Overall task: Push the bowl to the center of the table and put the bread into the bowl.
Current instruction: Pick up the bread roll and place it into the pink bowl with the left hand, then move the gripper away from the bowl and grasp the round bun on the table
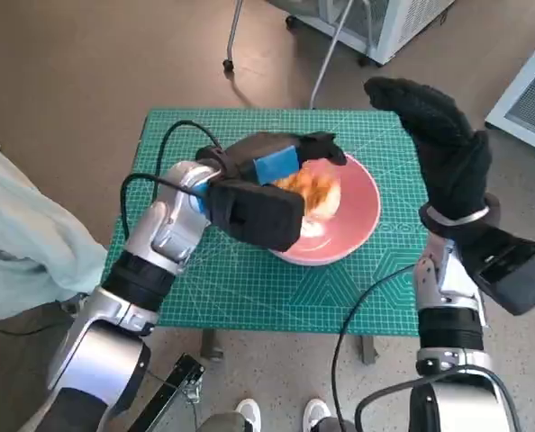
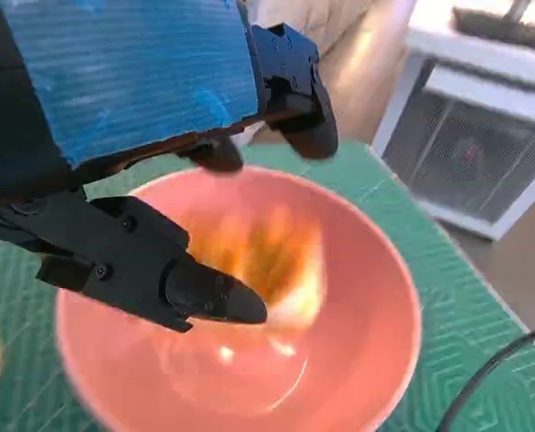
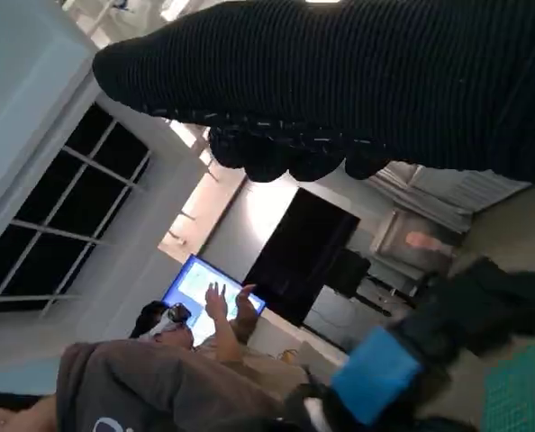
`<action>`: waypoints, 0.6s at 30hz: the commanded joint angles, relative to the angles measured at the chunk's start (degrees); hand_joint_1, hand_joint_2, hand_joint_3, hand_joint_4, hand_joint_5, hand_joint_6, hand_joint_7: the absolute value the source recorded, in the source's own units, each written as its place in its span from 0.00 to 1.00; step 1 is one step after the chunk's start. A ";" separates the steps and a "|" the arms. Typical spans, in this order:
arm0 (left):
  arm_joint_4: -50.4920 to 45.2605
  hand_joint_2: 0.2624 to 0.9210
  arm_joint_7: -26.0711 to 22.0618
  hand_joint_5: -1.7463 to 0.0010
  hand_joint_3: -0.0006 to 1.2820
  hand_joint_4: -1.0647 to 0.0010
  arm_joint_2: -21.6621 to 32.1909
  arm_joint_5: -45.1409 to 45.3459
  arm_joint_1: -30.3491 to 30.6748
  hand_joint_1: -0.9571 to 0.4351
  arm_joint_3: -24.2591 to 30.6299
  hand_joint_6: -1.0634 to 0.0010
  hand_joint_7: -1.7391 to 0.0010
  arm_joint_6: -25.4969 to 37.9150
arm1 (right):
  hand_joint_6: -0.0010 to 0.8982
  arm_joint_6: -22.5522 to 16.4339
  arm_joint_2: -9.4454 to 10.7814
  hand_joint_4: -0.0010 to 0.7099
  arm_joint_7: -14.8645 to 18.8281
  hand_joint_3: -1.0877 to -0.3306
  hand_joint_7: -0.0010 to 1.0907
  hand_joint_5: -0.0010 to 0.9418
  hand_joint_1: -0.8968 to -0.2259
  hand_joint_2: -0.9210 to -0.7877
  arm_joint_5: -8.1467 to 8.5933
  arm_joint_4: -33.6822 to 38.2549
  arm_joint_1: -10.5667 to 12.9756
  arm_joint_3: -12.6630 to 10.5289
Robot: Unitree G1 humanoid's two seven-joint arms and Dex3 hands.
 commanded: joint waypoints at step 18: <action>-11.27 0.84 -4.43 0.99 0.06 0.92 9.90 -6.26 4.30 0.49 5.86 0.99 0.74 -2.54 | 0.00 0.19 0.49 0.38 -2.29 0.47 0.82 0.01 0.30 0.00 -1.77 -0.76 2.07 0.61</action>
